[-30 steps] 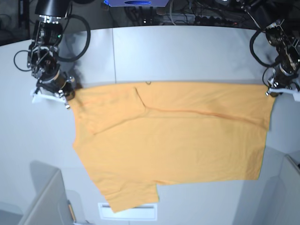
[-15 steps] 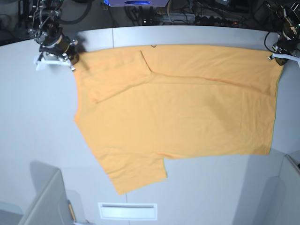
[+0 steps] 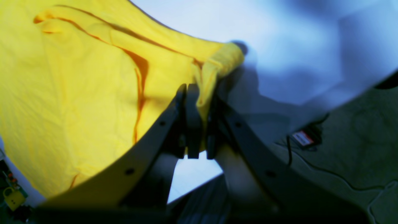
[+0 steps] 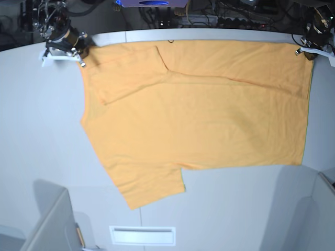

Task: Fold the T-shirt properly
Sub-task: 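Pull the shirt back toward the robot base with both grippers, then move both grippers to the hem corners of the shirt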

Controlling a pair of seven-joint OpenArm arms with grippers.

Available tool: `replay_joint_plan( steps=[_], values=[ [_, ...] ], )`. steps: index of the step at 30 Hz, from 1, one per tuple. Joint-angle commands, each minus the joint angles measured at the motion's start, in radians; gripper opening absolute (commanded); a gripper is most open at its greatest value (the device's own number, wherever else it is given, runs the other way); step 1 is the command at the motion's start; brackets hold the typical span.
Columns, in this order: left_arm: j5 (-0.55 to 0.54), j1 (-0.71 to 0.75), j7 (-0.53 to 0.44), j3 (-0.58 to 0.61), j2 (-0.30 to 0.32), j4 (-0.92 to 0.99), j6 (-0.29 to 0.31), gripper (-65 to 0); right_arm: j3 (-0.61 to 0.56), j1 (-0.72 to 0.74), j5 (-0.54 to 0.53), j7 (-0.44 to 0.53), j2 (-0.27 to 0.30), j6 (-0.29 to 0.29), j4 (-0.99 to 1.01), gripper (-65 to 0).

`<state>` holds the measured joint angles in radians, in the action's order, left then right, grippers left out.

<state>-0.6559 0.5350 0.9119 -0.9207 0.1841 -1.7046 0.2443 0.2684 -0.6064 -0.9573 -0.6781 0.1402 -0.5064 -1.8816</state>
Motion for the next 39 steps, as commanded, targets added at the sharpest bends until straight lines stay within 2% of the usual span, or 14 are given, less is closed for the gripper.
replay_joint_plan(
  steps=[1, 12, 20, 21, 23, 24, 26, 27, 30, 34, 37, 39],
  values=[
    [-0.003, 0.018, -0.012, -0.011, 0.015, -0.021, 0.007, -65.0, 0.004, -0.004, -0.001, 0.005, 0.011, 0.007, -0.026, -65.0],
    [-0.003, 0.050, -0.012, -0.010, 0.015, -0.018, 0.007, -65.0, 0.010, -0.005, 0.001, -0.050, 0.011, 0.004, -0.040, -65.0],
    [-0.003, 0.050, -0.015, -0.010, 0.019, -0.021, 0.007, -65.0, 0.012, -0.017, -0.001, -0.050, 0.011, 0.001, -0.046, -65.0],
    [-0.003, 0.050, -0.015, -0.010, 0.019, -0.024, 0.007, -65.0, 0.012, -0.020, -0.001, -0.050, 0.011, 0.001, -0.052, -61.1],
    [-0.002, 0.050, -0.012, -0.010, 0.018, -0.045, 0.007, -65.0, 0.012, -0.036, -0.001, -0.042, 0.011, 0.001, -0.074, -45.3],
    [-0.002, 0.052, -0.012, -0.010, 0.018, -0.055, 0.007, -65.0, 0.012, -0.039, -0.001, -0.042, 0.011, 0.001, -0.088, -39.8],
    [0.000, 0.052, -0.012, -0.010, 0.016, -0.074, 0.007, -65.0, 0.013, -0.047, -0.001, -0.042, 0.011, -0.001, -0.109, -32.9],
    [0.000, 0.052, -0.010, -0.010, 0.016, -0.087, 0.005, -61.7, 0.013, -0.048, -0.001, -0.042, 0.011, -0.001, -0.114, -33.2],
    [0.002, 0.053, -0.010, -0.025, 0.016, -0.128, 0.005, -44.9, 0.035, -0.050, 0.001, -0.041, 0.011, -0.001, -0.115, -33.6],
    [-0.003, 0.055, -0.010, -0.130, 0.019, -0.151, 0.005, -24.8, 0.116, -0.045, 0.001, -0.044, 0.011, 0.002, -0.117, -33.0],
    [-0.003, 0.015, -0.010, -0.203, 0.021, -0.159, 0.005, -16.3, 0.145, -0.013, 0.001, -0.050, 0.026, 0.007, -0.132, -32.9],
    [-0.003, -0.019, -0.010, -0.242, 0.022, -0.179, 0.005, -14.6, 0.122, 0.026, -0.002, -0.050, 0.068, 0.007, -0.131, -32.9]
  ],
)
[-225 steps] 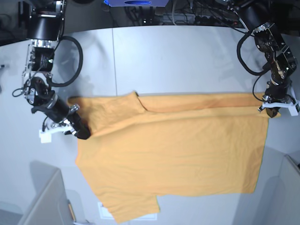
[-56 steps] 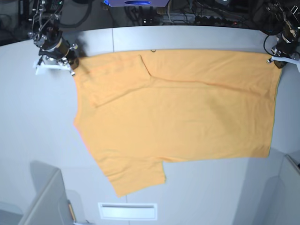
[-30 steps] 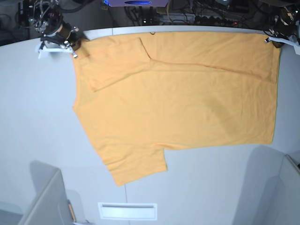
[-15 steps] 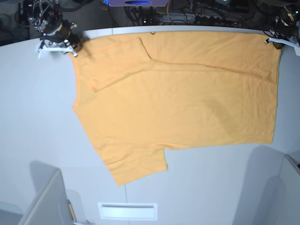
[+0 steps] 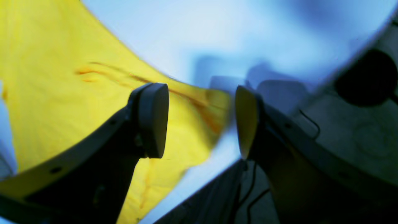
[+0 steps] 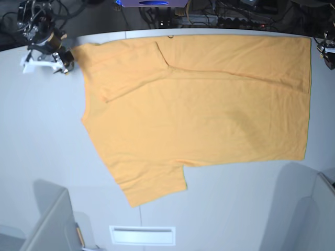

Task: Fold the T-shirt properly
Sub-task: 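Move both grippers to the hem corners of the shirt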

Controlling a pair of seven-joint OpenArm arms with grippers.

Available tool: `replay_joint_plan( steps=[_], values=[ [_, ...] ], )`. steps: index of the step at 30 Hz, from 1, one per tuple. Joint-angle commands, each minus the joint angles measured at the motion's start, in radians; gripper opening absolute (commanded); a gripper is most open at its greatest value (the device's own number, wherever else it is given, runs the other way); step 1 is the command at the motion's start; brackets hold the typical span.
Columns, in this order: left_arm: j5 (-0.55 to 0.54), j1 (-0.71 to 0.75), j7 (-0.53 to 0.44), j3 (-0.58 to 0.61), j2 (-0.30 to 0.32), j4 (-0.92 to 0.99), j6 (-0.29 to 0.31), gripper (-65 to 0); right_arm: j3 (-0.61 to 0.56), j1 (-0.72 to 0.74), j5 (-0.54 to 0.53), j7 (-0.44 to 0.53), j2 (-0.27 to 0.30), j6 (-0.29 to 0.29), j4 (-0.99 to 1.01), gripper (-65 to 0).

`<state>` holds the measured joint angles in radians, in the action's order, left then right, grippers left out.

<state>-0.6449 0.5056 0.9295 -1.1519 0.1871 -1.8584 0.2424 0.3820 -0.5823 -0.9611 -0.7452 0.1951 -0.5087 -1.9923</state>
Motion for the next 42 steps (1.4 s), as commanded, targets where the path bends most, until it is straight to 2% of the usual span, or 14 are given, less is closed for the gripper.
replay_joint_plan(
  steps=[1, 4, 6, 8, 10, 13, 16, 20, 25, 28, 32, 34, 37, 42],
  values=[
    [-0.011, -0.006, -0.026, -0.018, 0.021, -0.040, 0.007, -14.8, -0.018, 0.032, 0.001, 0.017, 0.030, 0.009, -0.020, -32.9],
    [-0.010, -0.055, -0.026, 0.002, 0.045, -0.057, 0.007, -15.1, -0.096, 0.134, 0.001, 0.017, 0.070, 0.009, -0.014, -32.9],
    [-0.008, -0.084, -0.026, 0.049, 0.059, -0.062, 0.007, -21.1, -0.150, 0.232, 0.003, 0.019, 0.094, 0.011, -0.006, -32.9],
    [-0.006, -0.109, -0.026, 0.109, 0.076, -0.062, 0.007, -31.1, -0.194, 0.328, 0.003, 0.017, 0.117, 0.011, 0.029, -32.9],
    [-0.006, -0.134, -0.026, 0.181, 0.088, -0.059, 0.004, -45.3, -0.251, 0.445, 0.004, 0.017, 0.142, 0.014, 0.104, -32.9],
    [-0.006, -0.163, -0.026, 0.252, 0.099, -0.059, 0.004, -65.0, -0.335, 0.595, 0.004, 0.026, 0.159, 0.080, 0.261, -32.9],
    [-0.006, -0.183, -0.026, 0.292, 0.099, -0.060, 0.004, -65.0, -0.374, 0.733, 0.004, 0.028, 0.155, 0.195, 0.439, -32.9],
    [-0.006, -0.184, -0.026, 0.315, 0.099, -0.060, 0.004, -65.0, -0.438, 0.910, 0.006, 0.072, 0.154, 0.313, 0.704, -32.7],
    [-0.006, -0.181, -0.026, 0.306, 0.101, -0.057, 0.004, -65.0, -0.572, 1.114, 0.006, 0.209, 0.155, 0.413, 1.086, -23.3],
    [-0.006, -0.173, -0.026, 0.306, 0.110, -0.057, 0.004, -65.0, -0.668, 1.224, 0.006, 0.283, 0.151, 0.537, 1.335, -19.8],
    [-0.006, -0.172, -0.026, 0.304, 0.114, -0.057, 0.004, -65.0, -0.796, 1.356, 0.006, 0.413, 0.094, 0.727, 1.686, -19.5],
    [-0.006, -0.172, -0.026, 0.304, 0.114, -0.057, 0.004, -65.0, -0.852, 1.396, 0.006, 0.453, 0.065, 0.796, 1.781, -20.0],
    [-0.006, -0.178, -0.026, 0.304, 0.114, -0.057, 0.004, -65.0, -0.923, 1.412, 0.004, 0.454, 0.036, 0.841, 1.794, -20.1],
    [-0.006, -0.181, -0.026, 0.304, 0.114, -0.057, 0.002, -65.0, -0.951, 1.427, 0.004, 0.454, -0.010, 0.841, 1.795, -20.3]
  ],
)
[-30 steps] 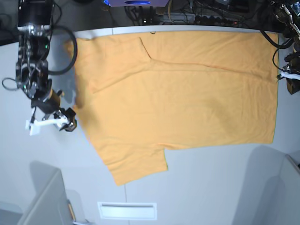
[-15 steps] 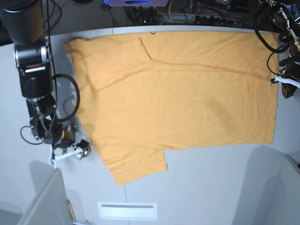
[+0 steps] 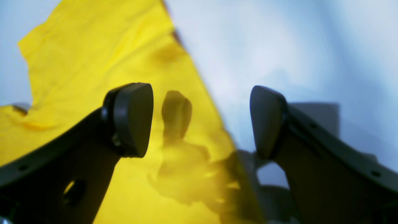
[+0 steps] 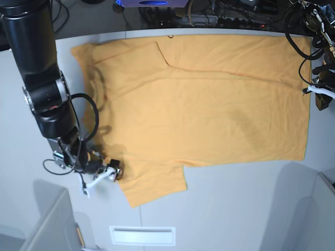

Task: Fold the T-shirt properly
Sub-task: 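Move both grippers to the hem corners of the shirt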

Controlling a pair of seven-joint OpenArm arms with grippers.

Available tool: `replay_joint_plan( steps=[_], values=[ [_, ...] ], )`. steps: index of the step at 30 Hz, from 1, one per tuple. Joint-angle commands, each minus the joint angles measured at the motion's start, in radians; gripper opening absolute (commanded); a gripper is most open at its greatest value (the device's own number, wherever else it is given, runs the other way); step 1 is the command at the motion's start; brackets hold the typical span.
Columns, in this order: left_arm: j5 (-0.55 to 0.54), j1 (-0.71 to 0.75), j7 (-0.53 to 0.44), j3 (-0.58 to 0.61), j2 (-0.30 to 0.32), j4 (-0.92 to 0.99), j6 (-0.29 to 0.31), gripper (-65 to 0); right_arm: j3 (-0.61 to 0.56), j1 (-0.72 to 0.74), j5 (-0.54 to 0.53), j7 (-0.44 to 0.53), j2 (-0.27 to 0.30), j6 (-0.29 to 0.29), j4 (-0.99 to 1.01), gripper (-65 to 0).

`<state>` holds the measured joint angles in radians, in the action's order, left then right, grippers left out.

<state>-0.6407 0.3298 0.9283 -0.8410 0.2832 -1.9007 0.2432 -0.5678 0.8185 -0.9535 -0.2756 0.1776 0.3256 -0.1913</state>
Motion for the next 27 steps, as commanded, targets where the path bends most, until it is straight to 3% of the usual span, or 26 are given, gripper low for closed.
replay_joint_plan(
  steps=[1, 9, 13, 16, 20, 25, 27],
  values=[
    [-0.011, -0.005, -0.025, -0.007, 0.018, -0.015, 0.002, -65.0, -0.001, 0.026, -0.003, -0.015, 0.001, 0.007, -0.006, -20.3],
    [-0.011, 0.002, -0.025, -0.007, 0.018, -0.013, 0.002, -65.0, -0.034, 0.025, -0.002, -0.011, -0.014, 0.007, -0.006, -20.9],
    [-0.011, 0.001, -0.025, -0.002, 0.018, -0.012, 0.002, -65.0, -0.114, 0.025, -0.005, -0.007, -0.020, 0.007, -0.006, -31.4],
    [-0.011, -0.002, -0.025, -0.004, 0.018, -0.012, 0.002, -64.7, -0.102, 0.025, -0.005, -0.006, -0.020, 0.005, -0.006, -37.7],
    [0.071, -0.030, -0.025, 0.007, 0.018, -0.012, 0.000, -44.1, -0.105, 0.025, -0.005, -0.006, -0.019, 0.005, -0.006, -43.8],
    [0.371, -0.209, -0.025, 0.076, 0.017, 0.120, 0.003, -14.6, -0.105, 0.025, -0.005, 0.008, -0.019, 0.005, -0.006, -65.0],
    [0.471, -0.314, -0.030, 0.105, 0.018, 0.246, 0.006, -7.6, -0.105, 0.025, -0.005, 0.008, -0.019, 0.005, -0.006, -65.0]
  ],
)
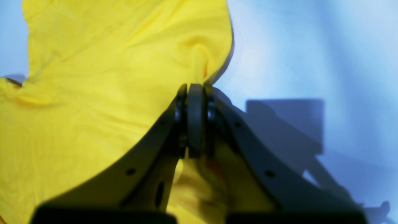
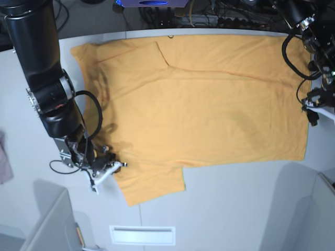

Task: Fold the T-shirt properly
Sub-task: 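Move both grippers to the hem corners of the shirt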

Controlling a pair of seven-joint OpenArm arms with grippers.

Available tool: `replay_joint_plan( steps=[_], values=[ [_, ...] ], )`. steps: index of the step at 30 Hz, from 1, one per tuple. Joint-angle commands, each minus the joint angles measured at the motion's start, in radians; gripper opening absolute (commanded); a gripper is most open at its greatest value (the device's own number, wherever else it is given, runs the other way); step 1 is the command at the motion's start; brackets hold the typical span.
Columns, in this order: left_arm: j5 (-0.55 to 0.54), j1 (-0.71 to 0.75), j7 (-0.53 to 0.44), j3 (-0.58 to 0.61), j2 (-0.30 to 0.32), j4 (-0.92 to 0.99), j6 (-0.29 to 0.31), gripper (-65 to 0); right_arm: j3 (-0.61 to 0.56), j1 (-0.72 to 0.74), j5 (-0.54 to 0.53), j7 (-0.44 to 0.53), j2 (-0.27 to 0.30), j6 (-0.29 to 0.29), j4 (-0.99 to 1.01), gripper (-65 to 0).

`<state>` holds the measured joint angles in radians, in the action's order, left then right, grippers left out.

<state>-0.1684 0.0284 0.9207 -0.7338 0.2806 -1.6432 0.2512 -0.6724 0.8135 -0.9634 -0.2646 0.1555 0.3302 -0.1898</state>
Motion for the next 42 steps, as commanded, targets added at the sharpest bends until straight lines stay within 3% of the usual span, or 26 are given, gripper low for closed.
replay_joint_plan(
  steps=[1, 4, 8, 16, 23, 29, 33, 37, 39, 42],
  values=[
    [0.036, -0.060, -0.025, 0.009, 0.022, 0.048, -0.002, -6.4, 0.000, 0.030, 0.005, -0.006, 0.003, 0.000, -0.007, -65.0],
    [0.131, -0.213, -0.028, 0.049, 0.055, 0.245, -0.002, -6.4, 0.000, 0.030, 0.005, -0.011, 0.003, 0.000, -0.007, -65.0],
    [0.180, -0.394, -0.048, 0.104, 0.101, 0.524, -0.002, -6.4, 0.000, 0.030, 0.005, -0.011, 0.003, 0.000, -0.007, -65.0],
    [0.181, -0.640, -0.337, 0.135, 0.199, 1.096, -0.006, -6.4, -0.002, 0.034, 0.007, -0.009, 0.008, 0.000, -0.007, -65.0],
    [0.169, -0.787, -0.610, 0.388, 0.240, 1.451, -0.006, -6.3, -0.004, 0.037, 0.007, -0.008, 0.008, 0.000, -0.007, -65.0],
    [0.169, -0.827, -0.601, 0.385, 0.240, 1.457, -0.006, -6.3, -0.004, 0.034, 0.008, -0.008, 0.005, 0.000, -0.007, -65.0],
    [0.169, -0.818, -0.447, 0.386, 0.240, 1.332, -0.006, -6.4, -0.004, 0.033, 0.008, -0.011, 0.005, 0.000, -0.007, -65.0],
    [0.168, -0.697, -0.299, 0.385, 0.240, 1.059, -0.002, -6.4, -0.004, 0.036, 0.008, -0.012, 0.003, 0.000, -0.007, -65.0],
    [0.168, -0.643, -0.274, 0.385, 0.236, 0.937, -0.002, -6.4, -0.004, 0.037, 0.008, -0.012, 0.003, 0.000, -0.007, -65.0],
    [0.178, -0.678, -0.300, 0.395, 0.233, 0.981, -0.002, -6.4, -0.004, 0.043, 0.008, -0.012, 0.003, 0.000, -0.007, -65.0]
  ],
)
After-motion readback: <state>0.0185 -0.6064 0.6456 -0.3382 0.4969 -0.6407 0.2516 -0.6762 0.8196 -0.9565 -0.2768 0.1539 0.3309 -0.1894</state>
